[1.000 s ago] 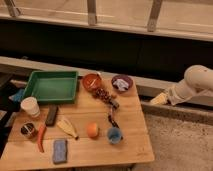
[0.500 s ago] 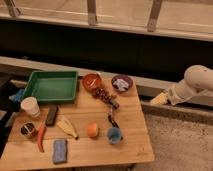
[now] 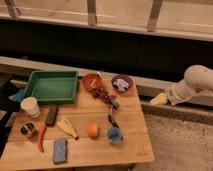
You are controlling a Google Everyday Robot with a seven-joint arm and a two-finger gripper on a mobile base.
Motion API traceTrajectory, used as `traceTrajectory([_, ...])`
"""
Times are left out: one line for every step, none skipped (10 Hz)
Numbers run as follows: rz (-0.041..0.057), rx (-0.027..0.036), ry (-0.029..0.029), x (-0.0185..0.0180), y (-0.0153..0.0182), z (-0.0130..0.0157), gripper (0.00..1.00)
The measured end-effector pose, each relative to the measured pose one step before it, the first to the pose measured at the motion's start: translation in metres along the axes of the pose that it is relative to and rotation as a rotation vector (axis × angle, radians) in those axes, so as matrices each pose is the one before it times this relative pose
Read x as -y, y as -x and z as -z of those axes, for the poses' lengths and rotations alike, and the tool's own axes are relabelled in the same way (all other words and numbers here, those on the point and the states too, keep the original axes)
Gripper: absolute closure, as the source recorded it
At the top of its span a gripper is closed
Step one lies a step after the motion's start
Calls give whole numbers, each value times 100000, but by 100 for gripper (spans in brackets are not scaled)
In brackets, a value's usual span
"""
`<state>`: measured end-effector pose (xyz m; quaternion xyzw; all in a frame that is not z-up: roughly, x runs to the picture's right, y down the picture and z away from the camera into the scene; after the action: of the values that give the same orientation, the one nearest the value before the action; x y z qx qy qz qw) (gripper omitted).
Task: Place apple in plastic cup
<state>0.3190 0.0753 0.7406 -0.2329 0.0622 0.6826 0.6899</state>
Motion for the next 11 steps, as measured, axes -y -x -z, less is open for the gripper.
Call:
traceTrajectory([329,-23,-217,-28,-27,37,25])
traceTrajectory([1979,71,-462,-488,-113,195,25])
traceTrajectory([3155,-289,-403,-1126,-12,-63,25])
traceTrajectory([2507,-435,89,-1286,155,-212,25])
traceTrajectory([3877,-815,150,-1938,275,-397,25])
traceTrajectory([3948,-472,219,-1924,271,-300,25])
traceTrajectory([4775,-530,261,-2276,213,-378,25])
traceTrajectory([4591,-551,465,-2228,215,-401,25])
traceTrajectory([4489,-705,938,-2413,235,-491,25])
traceTrajectory([6078,-286,2016,-3517,614,-664,25])
traceTrajectory([3792,91,1472,-2187,129,-269,25])
